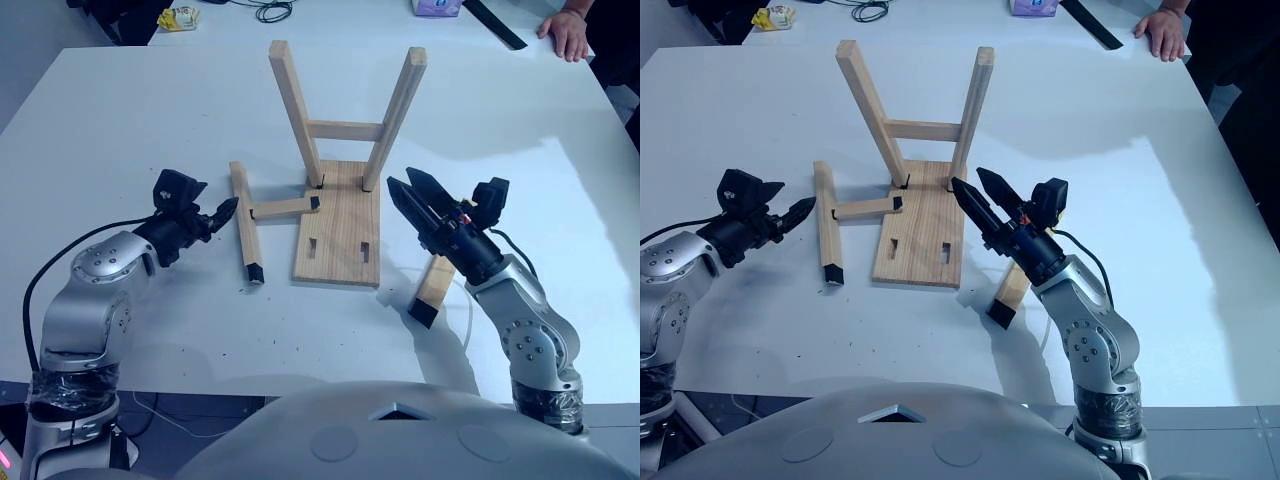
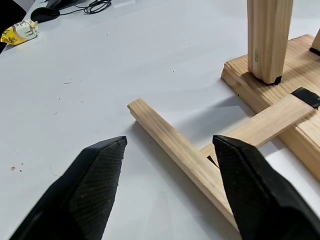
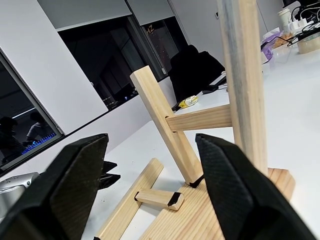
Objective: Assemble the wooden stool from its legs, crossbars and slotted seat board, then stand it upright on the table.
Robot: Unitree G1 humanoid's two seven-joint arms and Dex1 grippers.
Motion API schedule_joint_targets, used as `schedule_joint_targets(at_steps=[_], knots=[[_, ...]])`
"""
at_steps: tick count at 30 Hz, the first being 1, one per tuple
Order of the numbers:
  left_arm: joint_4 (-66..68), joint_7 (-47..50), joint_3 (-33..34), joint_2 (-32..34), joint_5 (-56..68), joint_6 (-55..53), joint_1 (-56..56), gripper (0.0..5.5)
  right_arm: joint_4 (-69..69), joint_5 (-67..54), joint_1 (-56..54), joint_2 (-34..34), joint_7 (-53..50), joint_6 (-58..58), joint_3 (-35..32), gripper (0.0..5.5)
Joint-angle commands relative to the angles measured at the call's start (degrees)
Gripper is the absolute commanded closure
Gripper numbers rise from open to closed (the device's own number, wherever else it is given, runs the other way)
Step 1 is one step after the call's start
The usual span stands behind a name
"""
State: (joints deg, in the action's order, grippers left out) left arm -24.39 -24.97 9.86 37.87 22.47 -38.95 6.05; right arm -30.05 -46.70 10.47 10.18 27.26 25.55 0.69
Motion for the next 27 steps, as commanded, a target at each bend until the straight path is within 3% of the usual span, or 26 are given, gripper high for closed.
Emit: schedule_joint_targets(at_steps=[1,18,27], knots=[[1.2,-0.9,-0.9,0.2,-1.7,1.0,0.2,2.29,0.4,0.5,-0.1,0.0,-0.3,-0.2,0.2,2.28],[6.6,-5.3,-3.5,2.0,-8.3,5.8,3.9,2.29,0.5,0.9,-0.1,-0.6,-0.4,-0.3,0.2,2.28],[9.3,-4.7,0.7,1.9,-8.3,6.7,2.6,2.29,0.5,0.7,-0.1,-0.3,-0.2,-0.1,-0.2,2.28]])
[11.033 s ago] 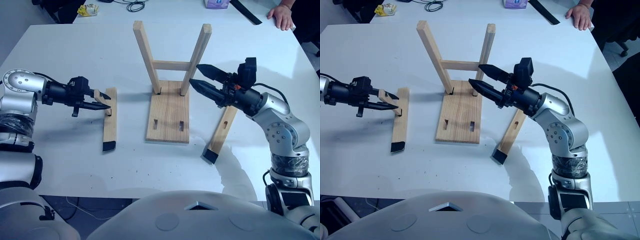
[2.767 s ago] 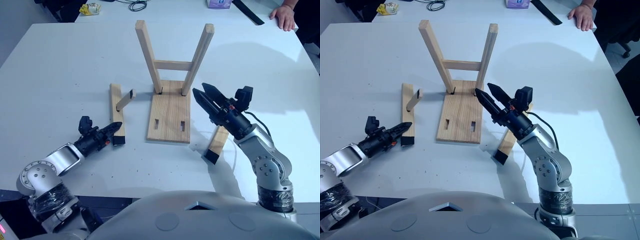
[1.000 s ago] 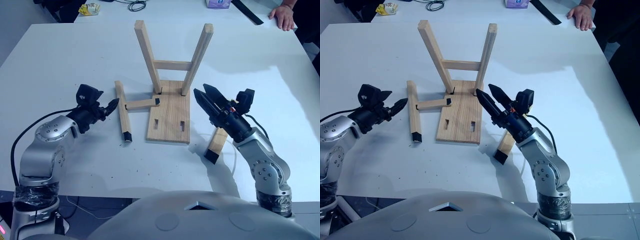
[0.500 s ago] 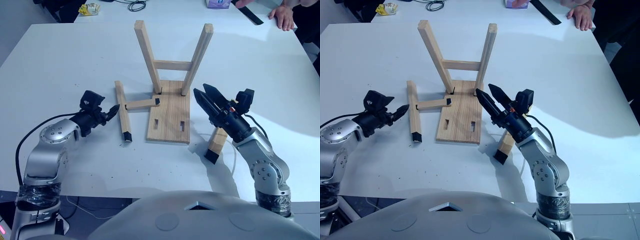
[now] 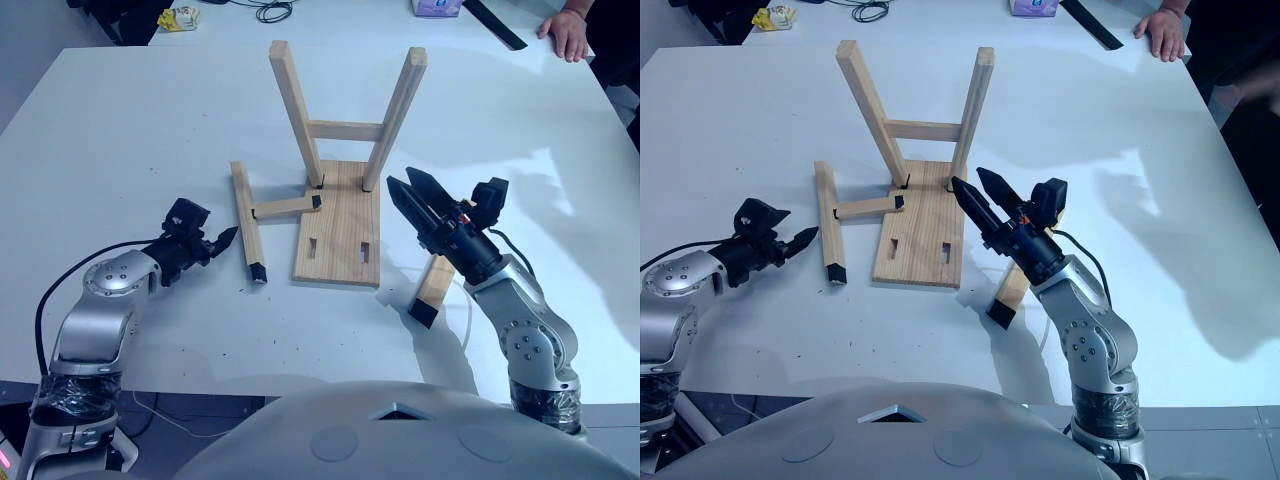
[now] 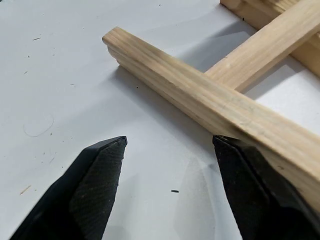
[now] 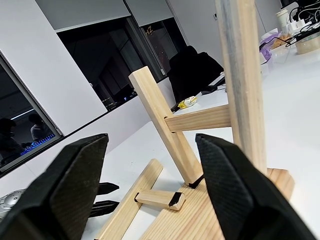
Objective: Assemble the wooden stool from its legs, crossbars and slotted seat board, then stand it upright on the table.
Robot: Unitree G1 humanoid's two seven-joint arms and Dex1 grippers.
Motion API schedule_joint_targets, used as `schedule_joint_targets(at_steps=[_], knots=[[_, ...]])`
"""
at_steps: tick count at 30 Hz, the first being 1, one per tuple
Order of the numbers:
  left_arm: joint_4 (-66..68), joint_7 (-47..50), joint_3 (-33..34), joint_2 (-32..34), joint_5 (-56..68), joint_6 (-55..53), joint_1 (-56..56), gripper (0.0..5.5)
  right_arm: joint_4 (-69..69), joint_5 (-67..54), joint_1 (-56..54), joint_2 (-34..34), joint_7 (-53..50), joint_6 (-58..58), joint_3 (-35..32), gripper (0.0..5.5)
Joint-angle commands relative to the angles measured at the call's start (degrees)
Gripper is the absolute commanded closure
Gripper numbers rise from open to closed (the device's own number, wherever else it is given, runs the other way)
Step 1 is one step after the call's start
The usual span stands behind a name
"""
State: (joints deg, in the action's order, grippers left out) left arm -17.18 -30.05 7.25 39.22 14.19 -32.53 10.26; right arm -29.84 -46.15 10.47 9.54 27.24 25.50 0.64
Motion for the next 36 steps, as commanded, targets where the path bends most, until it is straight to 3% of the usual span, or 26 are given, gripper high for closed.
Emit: schedule_joint_targets(at_steps=[1,12,25,36], knots=[[2.6,0.5,4.2,0.3,0.5,0.0,-2.8,2.29,0.2,0.2,-0.1,0.4,-0.2,0.0,-0.1,2.28],[-3.8,-0.8,-0.3,-3.5,3.3,-3.1,-2.0,2.29,0.7,0.4,-0.7,0.3,-0.1,0.0,0.1,2.28],[-1.8,-1.5,0.4,-2.0,1.6,-1.6,0.0,2.29,0.4,0.3,-0.1,0.4,-0.1,0.0,0.2,2.28],[4.1,0.4,5.1,-5.9,3.9,-1.3,5.6,2.29,1.0,0.0,-0.6,1.2,0.5,0.4,-0.3,2.28]])
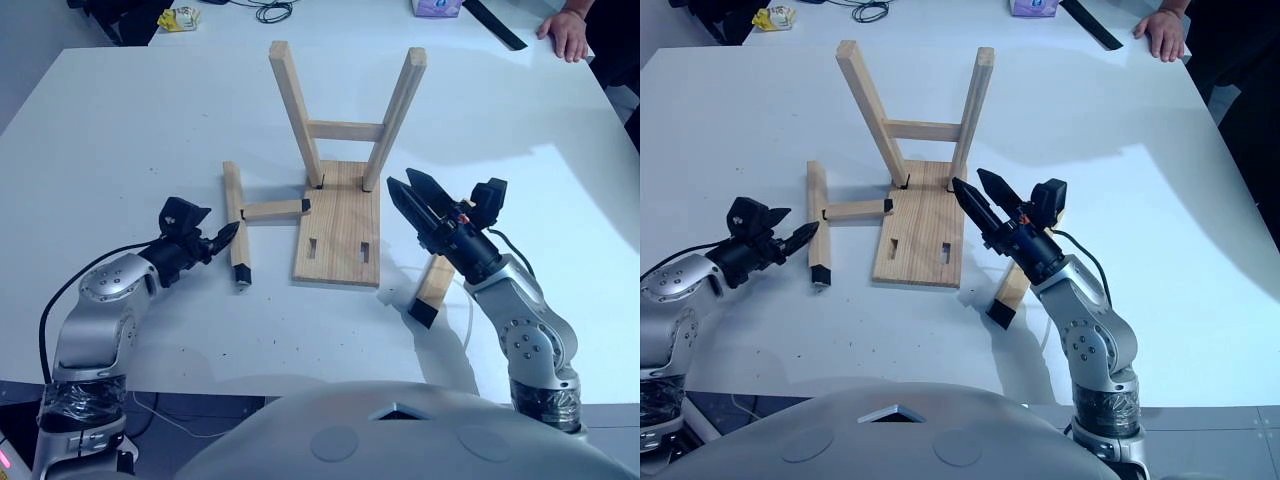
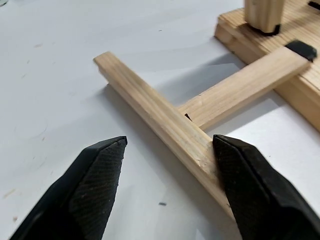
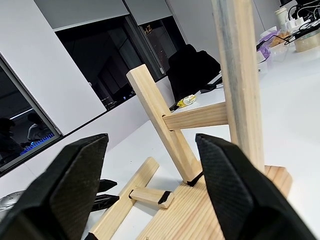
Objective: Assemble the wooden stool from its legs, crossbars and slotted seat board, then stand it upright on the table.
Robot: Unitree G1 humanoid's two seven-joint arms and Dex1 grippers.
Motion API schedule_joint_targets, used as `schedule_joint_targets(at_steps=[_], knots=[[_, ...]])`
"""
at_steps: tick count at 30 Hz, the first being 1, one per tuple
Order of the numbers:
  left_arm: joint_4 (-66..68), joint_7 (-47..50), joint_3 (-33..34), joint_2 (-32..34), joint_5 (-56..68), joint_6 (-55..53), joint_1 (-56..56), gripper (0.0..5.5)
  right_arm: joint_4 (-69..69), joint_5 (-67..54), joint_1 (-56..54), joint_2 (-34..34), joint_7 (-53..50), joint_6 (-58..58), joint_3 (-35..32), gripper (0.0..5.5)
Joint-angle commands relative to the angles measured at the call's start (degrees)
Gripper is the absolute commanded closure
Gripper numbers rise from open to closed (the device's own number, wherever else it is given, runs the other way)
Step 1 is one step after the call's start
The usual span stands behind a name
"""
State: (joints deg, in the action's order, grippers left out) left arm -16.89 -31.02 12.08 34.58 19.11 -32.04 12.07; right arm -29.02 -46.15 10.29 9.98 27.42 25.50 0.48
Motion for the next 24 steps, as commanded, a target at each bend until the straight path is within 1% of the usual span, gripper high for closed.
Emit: schedule_joint_targets(at_steps=[1,8,24], knots=[[4.4,1.4,1.0,-1.9,-0.2,-2.2,4.2,2.29,0.2,0.0,-0.6,0.9,0.3,0.4,-0.2,2.28],[10.9,1.6,4.6,-4.2,2.2,-1.0,6.6,2.29,0.5,-0.5,-1.3,1.5,0.3,0.8,-0.4,2.28],[19.6,5.3,13.8,-8.9,12.0,-2.4,6.7,2.29,1.2,-1.3,-2.5,2.2,0.7,1.5,-0.8,2.28]])
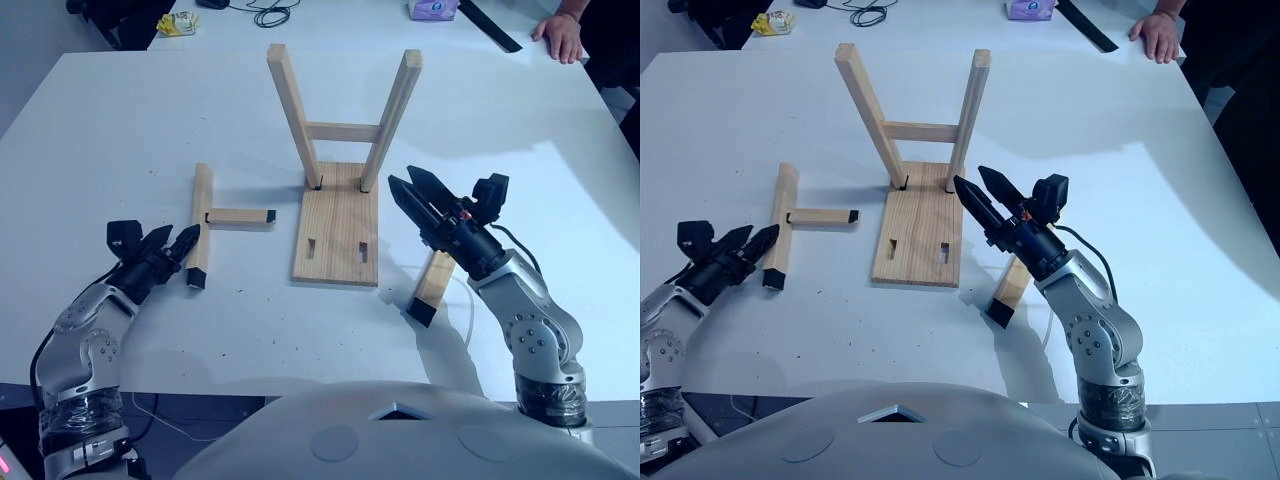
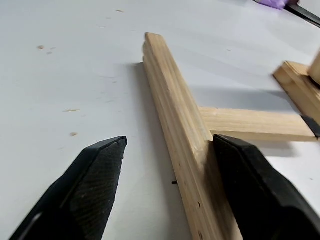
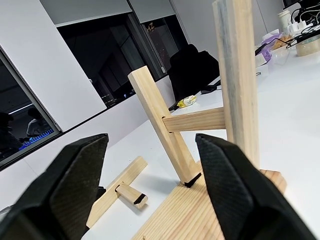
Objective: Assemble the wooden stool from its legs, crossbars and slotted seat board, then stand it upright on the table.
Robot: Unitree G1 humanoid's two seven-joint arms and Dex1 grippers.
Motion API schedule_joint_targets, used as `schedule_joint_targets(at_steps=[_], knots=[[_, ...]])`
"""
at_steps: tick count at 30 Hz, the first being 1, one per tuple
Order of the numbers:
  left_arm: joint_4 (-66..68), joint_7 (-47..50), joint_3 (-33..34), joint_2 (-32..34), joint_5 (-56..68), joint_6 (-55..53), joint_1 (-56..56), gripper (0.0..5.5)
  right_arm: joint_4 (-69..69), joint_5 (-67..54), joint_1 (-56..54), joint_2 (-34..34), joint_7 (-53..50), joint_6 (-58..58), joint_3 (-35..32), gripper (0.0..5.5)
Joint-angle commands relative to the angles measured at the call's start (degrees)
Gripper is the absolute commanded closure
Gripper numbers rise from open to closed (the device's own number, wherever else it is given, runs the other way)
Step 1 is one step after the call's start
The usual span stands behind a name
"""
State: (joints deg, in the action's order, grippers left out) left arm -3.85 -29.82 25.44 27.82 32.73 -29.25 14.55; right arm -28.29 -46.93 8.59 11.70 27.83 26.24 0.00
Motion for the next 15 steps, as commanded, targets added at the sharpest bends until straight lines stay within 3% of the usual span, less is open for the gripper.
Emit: schedule_joint_targets(at_steps=[1,15], knots=[[6.9,4.4,1.3,-2.5,-0.6,-5.7,4.3,2.29,0.5,-0.5,-0.8,0.5,0.3,0.8,-0.3,2.28],[13.2,10.6,5.1,-3.5,1.7,-7.5,4.7,2.29,-0.1,-0.9,-0.7,0.5,0.0,1.4,-0.3,2.28]])
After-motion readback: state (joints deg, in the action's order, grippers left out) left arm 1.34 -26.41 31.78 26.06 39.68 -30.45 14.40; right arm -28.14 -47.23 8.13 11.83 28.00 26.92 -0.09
